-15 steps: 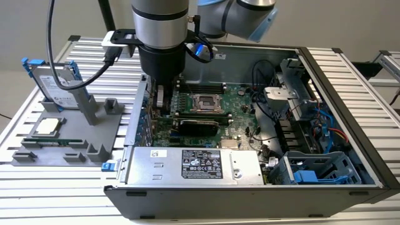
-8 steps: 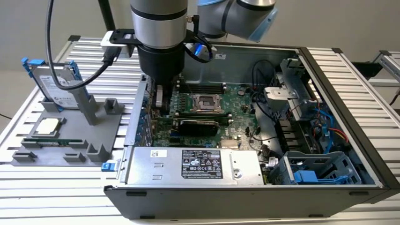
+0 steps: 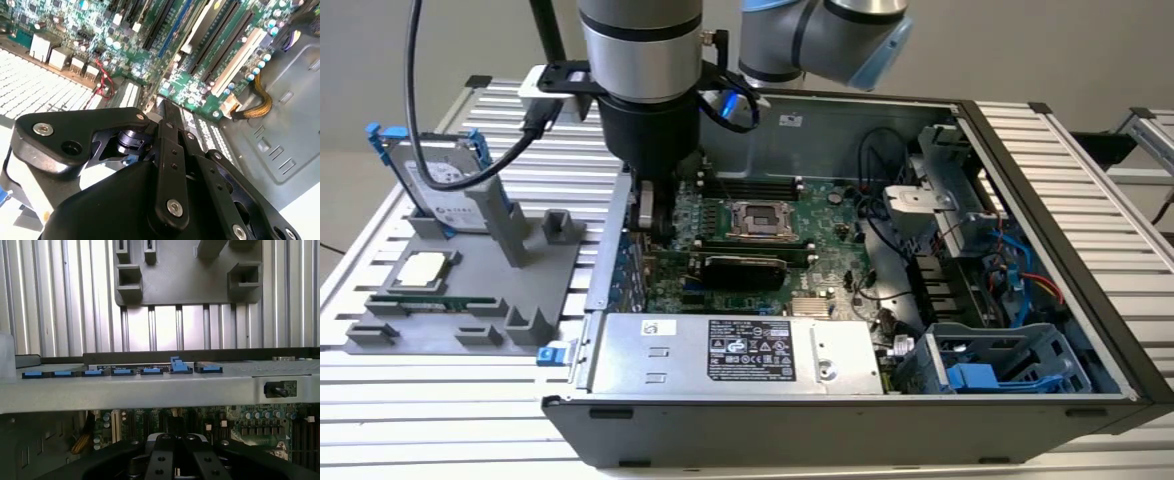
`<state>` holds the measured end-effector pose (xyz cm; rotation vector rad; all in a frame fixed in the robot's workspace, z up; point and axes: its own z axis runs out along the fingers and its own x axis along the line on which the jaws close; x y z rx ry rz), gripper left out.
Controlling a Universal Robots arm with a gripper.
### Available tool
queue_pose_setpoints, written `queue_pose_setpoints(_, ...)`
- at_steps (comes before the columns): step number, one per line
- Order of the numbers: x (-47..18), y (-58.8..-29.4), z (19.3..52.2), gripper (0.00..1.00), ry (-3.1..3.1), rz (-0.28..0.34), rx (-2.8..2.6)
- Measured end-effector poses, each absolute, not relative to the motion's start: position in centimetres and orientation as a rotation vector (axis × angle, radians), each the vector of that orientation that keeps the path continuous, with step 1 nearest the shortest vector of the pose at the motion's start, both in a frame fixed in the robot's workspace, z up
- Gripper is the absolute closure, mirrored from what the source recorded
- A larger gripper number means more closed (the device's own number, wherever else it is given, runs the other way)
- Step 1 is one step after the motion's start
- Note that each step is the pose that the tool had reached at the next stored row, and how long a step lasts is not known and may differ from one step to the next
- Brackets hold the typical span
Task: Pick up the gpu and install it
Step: 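Insert the gpu into the slot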
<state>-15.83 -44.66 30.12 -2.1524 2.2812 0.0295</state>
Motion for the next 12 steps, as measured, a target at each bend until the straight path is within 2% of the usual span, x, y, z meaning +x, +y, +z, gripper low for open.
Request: queue_pose_setpoints(12,-16.33,-44.1,30.2,1.0,2.278,0.028,-2.155)
